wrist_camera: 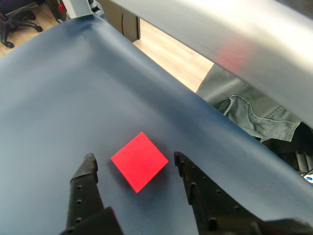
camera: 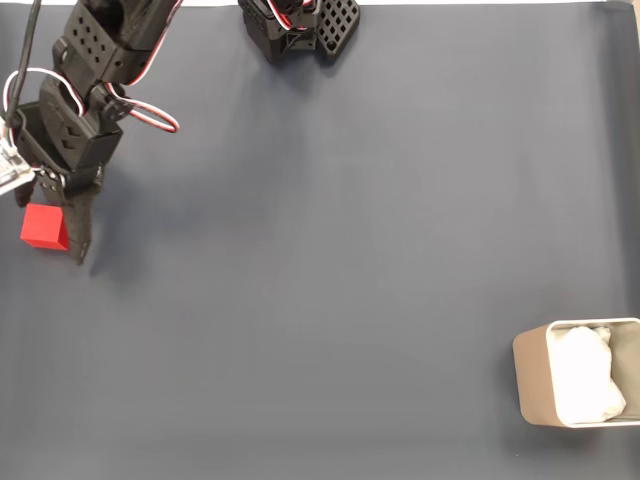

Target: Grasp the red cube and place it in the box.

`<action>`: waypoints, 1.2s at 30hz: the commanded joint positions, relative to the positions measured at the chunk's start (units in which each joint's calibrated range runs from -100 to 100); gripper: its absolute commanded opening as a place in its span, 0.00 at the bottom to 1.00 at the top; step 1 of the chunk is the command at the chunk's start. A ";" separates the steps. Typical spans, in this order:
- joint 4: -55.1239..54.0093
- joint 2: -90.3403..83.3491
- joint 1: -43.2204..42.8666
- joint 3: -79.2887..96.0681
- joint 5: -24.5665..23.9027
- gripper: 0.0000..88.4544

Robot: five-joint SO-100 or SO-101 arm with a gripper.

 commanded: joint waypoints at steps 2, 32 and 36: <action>-0.78 -5.26 -1.56 1.16 -0.83 0.42; -1.03 -7.42 -5.96 2.53 -2.88 0.42; -1.03 -7.16 -7.31 1.98 -2.93 0.42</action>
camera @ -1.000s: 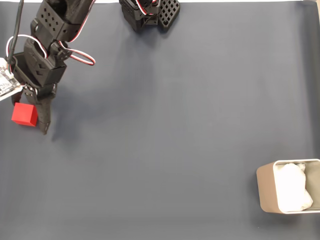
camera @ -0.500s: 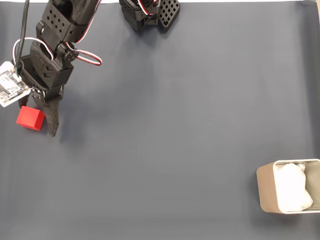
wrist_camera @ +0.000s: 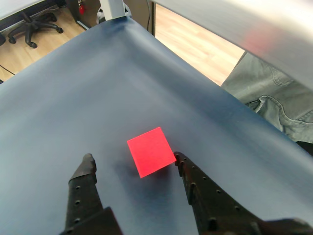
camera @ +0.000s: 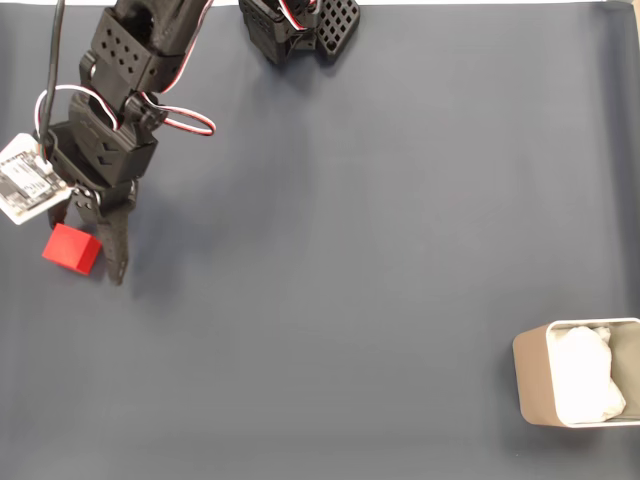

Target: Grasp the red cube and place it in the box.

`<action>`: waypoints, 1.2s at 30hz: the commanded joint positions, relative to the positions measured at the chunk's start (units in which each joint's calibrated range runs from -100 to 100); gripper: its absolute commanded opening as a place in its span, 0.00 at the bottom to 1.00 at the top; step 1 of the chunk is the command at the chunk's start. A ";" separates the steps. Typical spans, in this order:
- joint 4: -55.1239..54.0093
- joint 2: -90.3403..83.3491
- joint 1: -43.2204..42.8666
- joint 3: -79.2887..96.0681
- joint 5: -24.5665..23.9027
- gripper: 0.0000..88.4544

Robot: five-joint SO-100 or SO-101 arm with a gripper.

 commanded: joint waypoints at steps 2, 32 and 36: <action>-1.03 -3.25 -1.72 -2.63 -0.39 0.42; -3.90 -1.61 -4.85 -3.72 1.95 0.19; -3.49 -1.44 -4.35 -3.18 2.78 0.18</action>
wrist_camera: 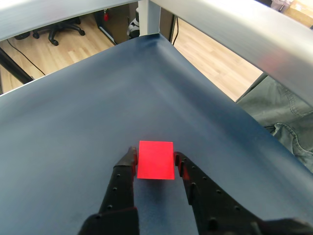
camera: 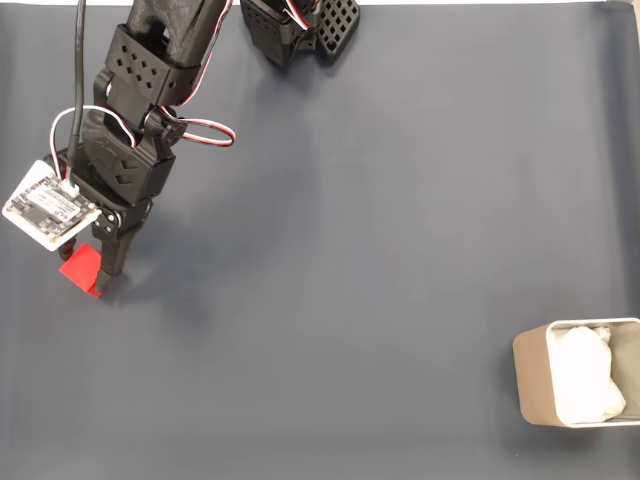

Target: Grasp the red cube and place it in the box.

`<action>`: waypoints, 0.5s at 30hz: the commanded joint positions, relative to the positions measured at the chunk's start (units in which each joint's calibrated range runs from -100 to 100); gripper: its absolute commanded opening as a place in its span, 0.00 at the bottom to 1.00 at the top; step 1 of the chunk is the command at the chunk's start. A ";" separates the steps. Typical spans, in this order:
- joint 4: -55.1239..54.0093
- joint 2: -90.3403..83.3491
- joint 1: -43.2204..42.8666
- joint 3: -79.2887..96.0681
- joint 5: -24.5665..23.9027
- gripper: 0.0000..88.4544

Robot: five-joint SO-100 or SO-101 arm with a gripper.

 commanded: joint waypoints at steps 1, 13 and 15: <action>-0.54 -1.44 0.32 -2.18 1.03 0.18; -0.95 -1.44 0.67 -0.81 1.32 0.31; -0.95 -1.26 0.67 -0.81 1.27 0.32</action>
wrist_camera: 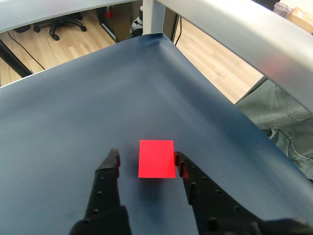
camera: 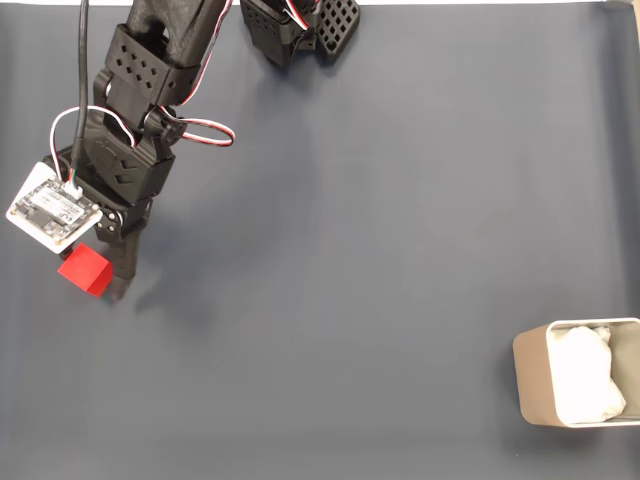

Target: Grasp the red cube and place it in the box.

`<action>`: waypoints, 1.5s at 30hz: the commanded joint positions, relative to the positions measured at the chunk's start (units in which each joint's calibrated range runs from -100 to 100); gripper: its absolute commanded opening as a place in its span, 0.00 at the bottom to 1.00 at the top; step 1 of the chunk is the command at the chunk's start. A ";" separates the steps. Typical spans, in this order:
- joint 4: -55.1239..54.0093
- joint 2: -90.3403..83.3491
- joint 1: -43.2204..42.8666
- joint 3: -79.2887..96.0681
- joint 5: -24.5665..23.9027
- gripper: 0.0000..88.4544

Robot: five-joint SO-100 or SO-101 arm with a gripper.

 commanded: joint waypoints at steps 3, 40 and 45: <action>-1.03 -0.92 0.60 -0.81 0.05 0.32; -5.21 4.37 0.46 -2.73 1.22 0.02; -4.39 3.50 0.17 -3.82 0.93 0.00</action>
